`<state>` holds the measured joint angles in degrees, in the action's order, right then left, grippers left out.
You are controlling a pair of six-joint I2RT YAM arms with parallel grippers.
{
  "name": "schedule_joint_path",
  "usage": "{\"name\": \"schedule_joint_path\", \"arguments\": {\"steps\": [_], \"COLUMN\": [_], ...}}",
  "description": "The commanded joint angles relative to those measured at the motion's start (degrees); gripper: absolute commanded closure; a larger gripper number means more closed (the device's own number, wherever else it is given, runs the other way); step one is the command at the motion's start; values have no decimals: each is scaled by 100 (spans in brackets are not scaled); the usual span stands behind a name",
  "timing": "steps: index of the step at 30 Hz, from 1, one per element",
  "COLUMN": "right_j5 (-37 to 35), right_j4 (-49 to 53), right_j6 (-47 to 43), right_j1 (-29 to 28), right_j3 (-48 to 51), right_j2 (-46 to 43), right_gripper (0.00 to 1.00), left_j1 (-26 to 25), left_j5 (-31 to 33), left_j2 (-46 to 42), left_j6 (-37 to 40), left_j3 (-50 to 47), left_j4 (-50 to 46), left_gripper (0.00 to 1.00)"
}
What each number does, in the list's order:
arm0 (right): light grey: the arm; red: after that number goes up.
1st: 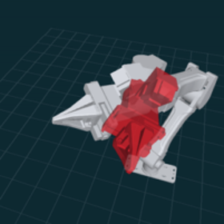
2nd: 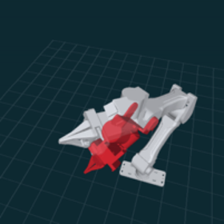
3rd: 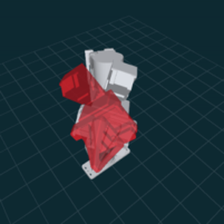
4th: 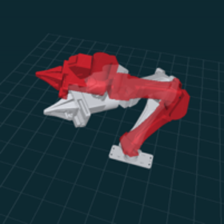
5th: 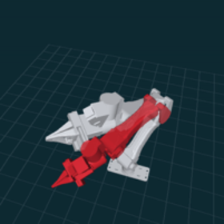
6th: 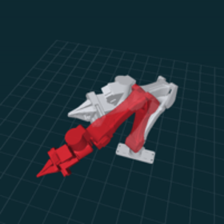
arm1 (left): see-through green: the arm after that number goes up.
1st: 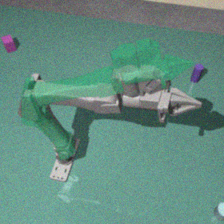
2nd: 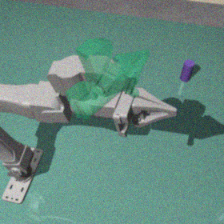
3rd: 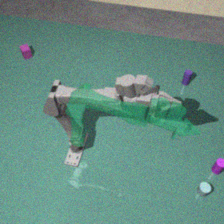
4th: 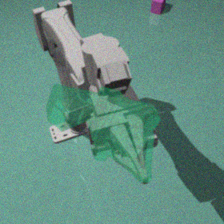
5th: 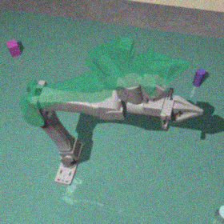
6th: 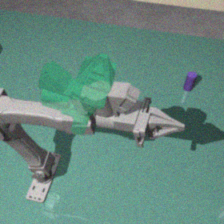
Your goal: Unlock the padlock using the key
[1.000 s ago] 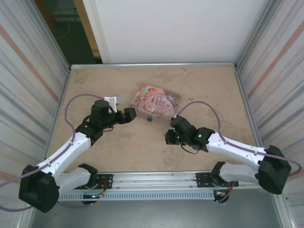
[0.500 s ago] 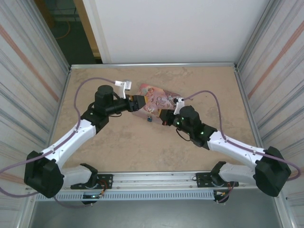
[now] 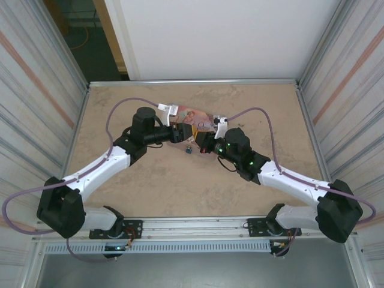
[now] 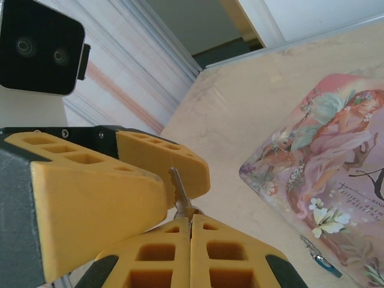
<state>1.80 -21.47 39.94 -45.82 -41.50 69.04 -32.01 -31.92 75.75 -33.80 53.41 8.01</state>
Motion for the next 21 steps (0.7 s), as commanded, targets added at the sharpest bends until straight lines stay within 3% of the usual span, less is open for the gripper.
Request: {"name": "schedule_joint_path", "arguments": {"steps": [1, 7, 15, 21], "right_j5": [71, 70, 475, 1650], "right_j4": [-151, -54, 11, -156], "right_j6": [-146, -172, -20, 125], "right_j1": [12, 12, 263, 939], "right_j3": [-113, -155, -105, 110], "right_j2": [5, 5, -69, -381], "right_gripper": [100, 100, 100, 78], "left_j1": [-29, -42, -42, -17], "left_j5": [-12, -49, -3, -8], "left_j2": [51, 89, -60, -384], "left_j6": [-25, -34, 46, 335], "left_j3": [205, 200, 117, 108], "left_j4": [218, 264, 314, 271], "left_gripper": [55, 81, 100, 100]}}
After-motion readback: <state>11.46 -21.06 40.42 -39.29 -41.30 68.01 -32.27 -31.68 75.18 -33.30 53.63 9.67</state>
